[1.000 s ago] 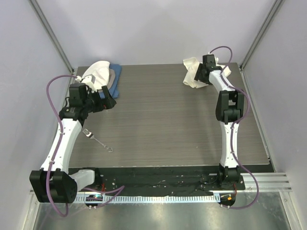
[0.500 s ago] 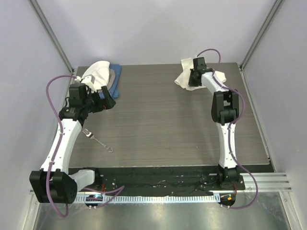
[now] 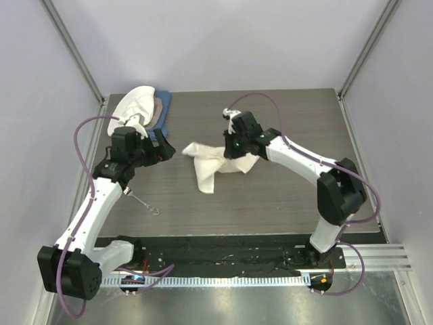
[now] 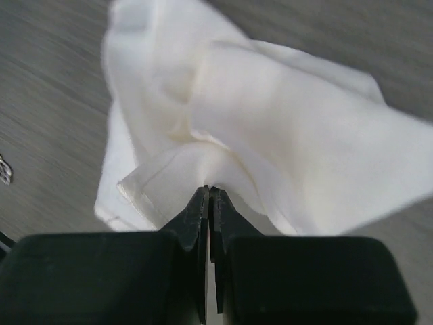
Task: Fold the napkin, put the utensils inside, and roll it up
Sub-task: Move the napkin to the centre of the board
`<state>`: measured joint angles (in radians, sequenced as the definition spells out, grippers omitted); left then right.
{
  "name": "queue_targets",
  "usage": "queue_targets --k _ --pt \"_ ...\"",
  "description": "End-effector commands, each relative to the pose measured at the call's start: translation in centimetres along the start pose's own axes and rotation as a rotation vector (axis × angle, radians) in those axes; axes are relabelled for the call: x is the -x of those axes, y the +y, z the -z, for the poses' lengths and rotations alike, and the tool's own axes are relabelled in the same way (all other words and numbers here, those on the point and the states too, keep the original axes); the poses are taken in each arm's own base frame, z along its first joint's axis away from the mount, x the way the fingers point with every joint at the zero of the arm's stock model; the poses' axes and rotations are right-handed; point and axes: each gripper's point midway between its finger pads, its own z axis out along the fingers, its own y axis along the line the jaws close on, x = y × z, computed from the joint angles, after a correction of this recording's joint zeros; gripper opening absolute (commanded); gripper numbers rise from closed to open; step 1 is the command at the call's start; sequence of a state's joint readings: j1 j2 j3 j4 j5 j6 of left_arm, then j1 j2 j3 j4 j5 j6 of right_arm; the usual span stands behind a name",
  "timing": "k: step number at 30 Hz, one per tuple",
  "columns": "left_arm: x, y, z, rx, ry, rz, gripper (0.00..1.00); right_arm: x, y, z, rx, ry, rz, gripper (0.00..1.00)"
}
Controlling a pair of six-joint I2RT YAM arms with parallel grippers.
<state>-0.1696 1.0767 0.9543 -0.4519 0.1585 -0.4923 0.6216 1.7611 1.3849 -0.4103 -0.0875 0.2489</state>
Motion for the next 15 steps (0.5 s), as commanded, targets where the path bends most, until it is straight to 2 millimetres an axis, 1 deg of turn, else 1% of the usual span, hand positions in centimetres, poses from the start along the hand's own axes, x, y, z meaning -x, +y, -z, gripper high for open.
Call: queue_targets --k 1,2,3,4,6,8,10,11,13,14,15 --pt "-1.9 0.0 -2.7 0.014 -0.018 0.095 0.89 -3.6 -3.9 2.5 -0.098 0.021 -0.08 0.11" --pt "-3.1 -0.1 -3.2 0.017 0.009 0.085 0.88 -4.2 -4.7 3.0 -0.143 0.022 -0.073 0.22" --pt "-3.6 0.0 -3.6 0.028 0.021 0.08 0.87 -4.1 -5.3 4.4 -0.178 -0.005 -0.069 0.32" --pt "-4.2 0.4 -4.3 0.052 0.04 0.067 0.86 -5.6 -6.1 4.8 -0.215 0.025 -0.069 0.39" --pt "-5.2 0.1 -4.7 0.051 0.068 0.046 0.85 -6.6 -6.5 6.0 -0.235 0.025 -0.073 0.5" --pt "-6.6 0.3 -5.2 0.058 0.111 0.04 0.84 -7.0 -6.6 6.7 -0.239 0.018 -0.086 0.53" --pt "-8.2 0.1 -5.5 0.057 0.148 0.029 0.82 -7.3 -6.6 7.4 -0.241 0.004 -0.103 0.56" --pt "-9.8 0.6 -5.8 0.071 0.183 0.029 0.82 -7.3 -6.7 7.5 -0.247 -0.002 -0.11 0.56" --pt "-11.1 0.7 -6.3 0.074 0.196 0.016 0.79 -7.3 -6.7 7.9 -0.249 -0.015 -0.121 0.57" --pt "-12.2 1.6 -6.6 0.101 0.213 0.01 0.77 -7.2 -6.6 8.0 -0.246 -0.018 -0.124 0.57" --pt "-12.4 1.6 -6.9 0.095 0.209 0.005 0.75 -7.1 -6.5 8.0 -0.243 -0.02 -0.125 0.57"
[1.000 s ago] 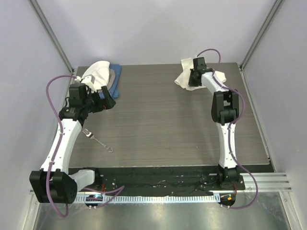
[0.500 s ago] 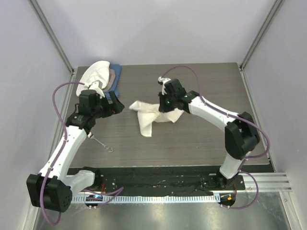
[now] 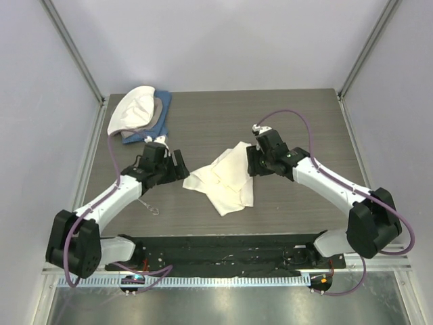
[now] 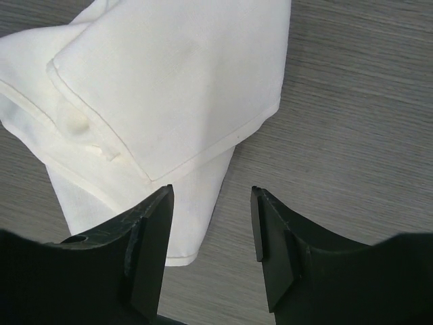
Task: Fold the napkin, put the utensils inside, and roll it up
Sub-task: Move the napkin to the centre of the board
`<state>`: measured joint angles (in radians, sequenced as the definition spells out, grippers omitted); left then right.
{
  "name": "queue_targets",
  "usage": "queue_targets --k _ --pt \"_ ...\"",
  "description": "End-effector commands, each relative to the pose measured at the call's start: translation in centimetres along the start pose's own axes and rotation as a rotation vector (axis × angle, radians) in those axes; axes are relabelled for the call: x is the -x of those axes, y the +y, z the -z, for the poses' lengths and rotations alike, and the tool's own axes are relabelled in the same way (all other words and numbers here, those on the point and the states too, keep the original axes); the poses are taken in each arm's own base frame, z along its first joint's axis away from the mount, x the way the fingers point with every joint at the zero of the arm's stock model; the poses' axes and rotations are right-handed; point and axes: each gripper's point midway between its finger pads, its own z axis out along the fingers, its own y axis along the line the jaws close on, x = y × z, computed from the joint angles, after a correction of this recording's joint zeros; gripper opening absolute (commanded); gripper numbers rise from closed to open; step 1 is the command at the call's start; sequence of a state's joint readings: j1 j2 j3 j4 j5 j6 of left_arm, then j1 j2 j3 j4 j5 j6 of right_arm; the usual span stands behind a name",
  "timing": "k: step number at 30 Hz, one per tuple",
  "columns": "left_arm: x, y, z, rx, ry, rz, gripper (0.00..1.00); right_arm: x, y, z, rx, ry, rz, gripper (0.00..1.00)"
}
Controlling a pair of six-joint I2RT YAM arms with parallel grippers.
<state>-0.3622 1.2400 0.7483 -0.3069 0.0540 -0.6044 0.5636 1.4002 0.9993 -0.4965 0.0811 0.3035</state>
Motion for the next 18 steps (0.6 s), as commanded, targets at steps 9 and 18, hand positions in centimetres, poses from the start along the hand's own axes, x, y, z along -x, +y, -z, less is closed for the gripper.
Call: queue_targets --k 9,18 --pt "-2.0 1.3 -4.9 0.073 0.017 -0.046 0.69 0.7 1.1 1.1 0.057 -0.059 -0.062 0.57" --pt "-2.5 1.0 -7.2 0.105 0.069 -0.108 0.63 -1.7 3.2 0.3 0.185 0.01 -0.094 0.57"
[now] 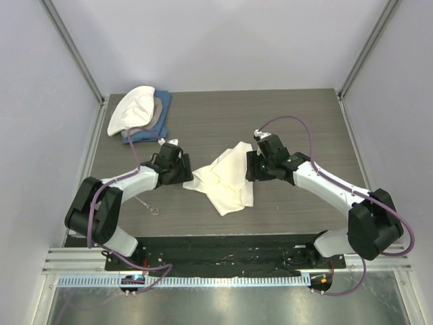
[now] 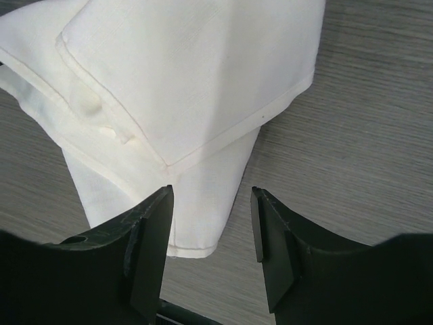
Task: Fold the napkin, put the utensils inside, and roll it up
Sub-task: Move the napkin to the centre of the board, then flatten the napkin out
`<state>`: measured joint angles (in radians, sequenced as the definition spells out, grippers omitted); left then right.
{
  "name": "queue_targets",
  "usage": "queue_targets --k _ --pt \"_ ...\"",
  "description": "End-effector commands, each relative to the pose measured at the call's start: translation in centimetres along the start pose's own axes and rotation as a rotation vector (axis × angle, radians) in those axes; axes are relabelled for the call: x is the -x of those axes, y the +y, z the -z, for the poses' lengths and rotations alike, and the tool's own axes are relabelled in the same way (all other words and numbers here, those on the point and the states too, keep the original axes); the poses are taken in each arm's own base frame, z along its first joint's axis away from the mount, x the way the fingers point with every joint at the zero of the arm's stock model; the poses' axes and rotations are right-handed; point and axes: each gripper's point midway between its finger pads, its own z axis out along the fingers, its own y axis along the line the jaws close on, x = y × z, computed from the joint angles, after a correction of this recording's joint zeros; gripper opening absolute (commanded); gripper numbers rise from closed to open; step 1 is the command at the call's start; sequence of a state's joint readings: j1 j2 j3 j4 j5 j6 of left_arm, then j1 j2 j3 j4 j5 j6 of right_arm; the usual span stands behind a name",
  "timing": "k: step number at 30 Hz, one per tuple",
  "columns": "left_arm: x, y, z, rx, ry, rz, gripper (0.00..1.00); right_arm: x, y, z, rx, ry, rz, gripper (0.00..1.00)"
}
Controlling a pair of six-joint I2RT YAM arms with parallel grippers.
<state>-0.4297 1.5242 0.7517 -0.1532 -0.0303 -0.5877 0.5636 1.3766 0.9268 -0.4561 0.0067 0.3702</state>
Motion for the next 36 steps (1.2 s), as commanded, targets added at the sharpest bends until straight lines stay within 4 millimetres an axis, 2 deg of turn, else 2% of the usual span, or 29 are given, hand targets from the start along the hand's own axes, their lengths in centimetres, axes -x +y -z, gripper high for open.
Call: queue_targets --k 1,4,11,16,22,23,24,25,26,27,29,31,32,34,36 --pt "0.8 -0.5 -0.8 0.01 -0.016 -0.046 0.6 0.0 2.6 0.5 0.136 -0.019 -0.023 0.57" --pt "0.0 -0.6 -1.1 0.016 0.003 -0.06 0.54 -1.3 3.1 0.3 0.149 0.007 -0.01 0.58" --pt "-1.9 -0.7 -1.6 0.004 0.056 -0.083 0.18 -4.1 4.2 -0.1 0.1 0.068 0.086 0.63" --pt "-2.0 -0.9 -1.1 -0.014 0.058 -0.079 0.01 -5.3 2.9 -0.7 -0.027 0.104 0.132 0.63" --pt "-0.6 -2.1 0.3 -0.054 0.016 -0.069 0.0 -7.1 1.8 -2.2 -0.13 0.174 0.177 0.63" --pt "-0.9 -2.4 0.6 -0.075 0.034 -0.069 0.0 -7.2 1.6 -2.4 -0.15 0.178 0.178 0.6" --pt "-0.4 -2.8 0.9 -0.084 0.023 -0.071 0.0 -7.2 1.0 -2.5 -0.183 0.175 0.174 0.47" --pt "0.1 -3.0 1.5 -0.093 0.009 -0.075 0.0 -7.0 1.0 -2.5 -0.185 0.169 0.173 0.4" --pt "0.1 -3.0 1.8 -0.088 0.016 -0.075 0.0 -6.8 1.1 -2.4 -0.184 0.159 0.17 0.33" --pt "1.0 -3.5 2.3 -0.097 -0.002 -0.079 0.0 -6.2 1.2 -2.0 -0.182 0.138 0.166 0.23" --pt "2.0 -3.9 3.7 -0.102 -0.02 -0.088 0.0 -4.7 1.5 -1.3 -0.184 0.091 0.166 0.15" --pt "4.3 -5.1 5.5 -0.126 -0.071 -0.09 0.0 -2.7 1.1 0.1 -0.227 0.029 0.182 0.09" --pt "5.6 -5.8 7.0 -0.144 -0.113 -0.088 0.0 -0.6 1.5 1.2 -0.233 -0.022 0.181 0.07" --pt "8.1 -7.1 9.6 -0.176 -0.167 -0.09 0.0 2.1 0.3 3.6 -0.318 -0.094 0.214 0.01" --pt "10.6 -8.2 13.1 -0.215 -0.234 -0.091 0.0 5.8 -0.2 6.4 -0.367 -0.178 0.206 0.01"
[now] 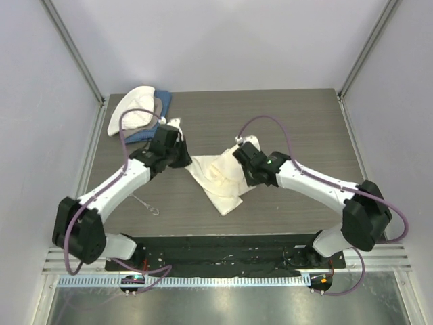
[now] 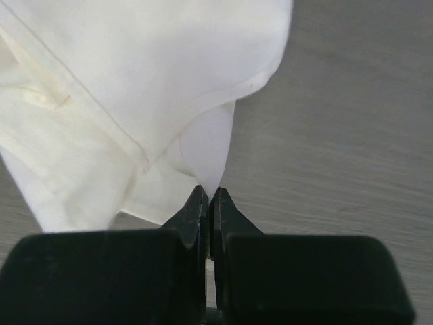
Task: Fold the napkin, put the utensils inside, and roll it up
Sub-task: Flatten the napkin out
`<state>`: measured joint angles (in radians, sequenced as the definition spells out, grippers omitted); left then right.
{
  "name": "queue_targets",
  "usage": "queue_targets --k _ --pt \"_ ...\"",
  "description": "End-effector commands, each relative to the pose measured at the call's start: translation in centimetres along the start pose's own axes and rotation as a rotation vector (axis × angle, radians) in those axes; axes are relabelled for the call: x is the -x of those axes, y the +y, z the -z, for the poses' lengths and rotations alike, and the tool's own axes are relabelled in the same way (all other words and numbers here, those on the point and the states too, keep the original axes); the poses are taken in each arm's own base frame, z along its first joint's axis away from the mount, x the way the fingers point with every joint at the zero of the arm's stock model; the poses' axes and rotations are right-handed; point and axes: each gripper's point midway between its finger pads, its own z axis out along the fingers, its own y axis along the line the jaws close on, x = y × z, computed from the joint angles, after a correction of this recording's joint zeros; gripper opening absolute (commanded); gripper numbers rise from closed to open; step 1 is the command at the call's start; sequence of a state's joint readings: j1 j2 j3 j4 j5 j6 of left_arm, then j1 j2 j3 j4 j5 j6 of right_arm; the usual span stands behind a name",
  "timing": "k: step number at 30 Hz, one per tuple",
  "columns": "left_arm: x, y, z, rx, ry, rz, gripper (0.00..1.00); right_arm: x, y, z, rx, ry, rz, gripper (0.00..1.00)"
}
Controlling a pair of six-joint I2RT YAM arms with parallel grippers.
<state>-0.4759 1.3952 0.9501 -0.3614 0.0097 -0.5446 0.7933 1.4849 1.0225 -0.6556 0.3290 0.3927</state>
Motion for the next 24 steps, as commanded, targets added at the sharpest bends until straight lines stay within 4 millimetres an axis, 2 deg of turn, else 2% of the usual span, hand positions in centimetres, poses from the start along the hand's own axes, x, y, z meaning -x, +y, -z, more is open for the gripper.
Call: queue_targets --k 1,2,3,4,5,6,7,8,10,11,12,14,15,16,18,19,20,21,22,24 --pt "7.5 -3.1 7.3 -0.092 -0.193 -0.011 0.0 9.3 -5.5 7.7 -0.181 -0.282 -0.031 0.01" --pt "8.4 -3.0 8.3 -0.097 -0.214 -0.003 0.0 11.8 -6.9 10.1 -0.194 -0.353 -0.079 0.01" --pt "9.9 -3.6 10.5 -0.144 -0.263 0.011 0.0 13.1 -8.0 11.4 -0.206 -0.392 -0.099 0.01" --pt "10.4 -3.5 11.5 -0.162 -0.277 0.029 0.0 14.3 -9.0 12.8 -0.218 -0.429 -0.117 0.01" --pt "11.7 -2.2 12.7 -0.159 -0.318 0.07 0.0 16.5 -10.8 15.2 -0.234 -0.5 -0.157 0.01" --pt "12.1 -2.4 14.1 -0.212 -0.34 0.098 0.0 17.5 -11.8 16.3 -0.24 -0.533 -0.174 0.01" --pt "12.8 -1.9 14.8 -0.225 -0.374 0.119 0.0 18.5 -12.5 17.2 -0.241 -0.562 -0.186 0.01" --pt "13.5 -0.3 15.3 -0.211 -0.401 0.159 0.0 20.3 -13.0 18.7 -0.224 -0.615 -0.193 0.01" --pt "13.0 1.1 15.1 -0.217 -0.389 0.213 0.0 22.0 -15.2 18.8 -0.234 -0.642 -0.219 0.01" --pt "12.2 2.0 14.2 -0.212 -0.363 0.243 0.0 23.5 -15.1 19.5 -0.187 -0.681 -0.205 0.01" --pt "12.2 3.4 13.7 -0.198 -0.358 0.276 0.0 24.2 -17.1 17.8 -0.219 -0.656 -0.227 0.01" --pt "10.0 4.4 11.3 -0.208 -0.251 0.327 0.0 26.1 -18.5 16.9 -0.227 -0.676 -0.241 0.01" --pt "9.2 4.5 10.5 -0.212 -0.211 0.341 0.0 26.5 -19.2 14.2 -0.242 -0.634 -0.245 0.01" --pt "8.1 4.7 9.3 -0.215 -0.163 0.356 0.0 26.6 -20.7 13.0 -0.268 -0.615 -0.267 0.01" --pt "5.8 5.3 7.7 -0.217 -0.103 0.375 0.0 26.6 -21.8 10.3 -0.276 -0.576 -0.3 0.01" --pt "5.0 5.6 7.1 -0.209 -0.082 0.385 0.0 25.8 -22.5 7.3 -0.29 -0.511 -0.313 0.14" --pt "3.1 6.0 6.3 -0.203 -0.04 0.406 0.0 24.7 -22.4 5.7 -0.289 -0.45 -0.316 0.28" --pt "2.6 6.2 6.0 -0.204 -0.035 0.412 0.0 23.8 -22.0 4.3 -0.272 -0.408 -0.328 0.39" --pt "1.8 6.2 5.7 -0.206 -0.019 0.417 0.0 21.9 -21.3 2.1 -0.246 -0.336 -0.329 0.57" --pt "-0.1 6.8 5.2 -0.184 0.017 0.424 0.0 20.2 -19.0 0.6 -0.148 -0.302 -0.338 0.63"
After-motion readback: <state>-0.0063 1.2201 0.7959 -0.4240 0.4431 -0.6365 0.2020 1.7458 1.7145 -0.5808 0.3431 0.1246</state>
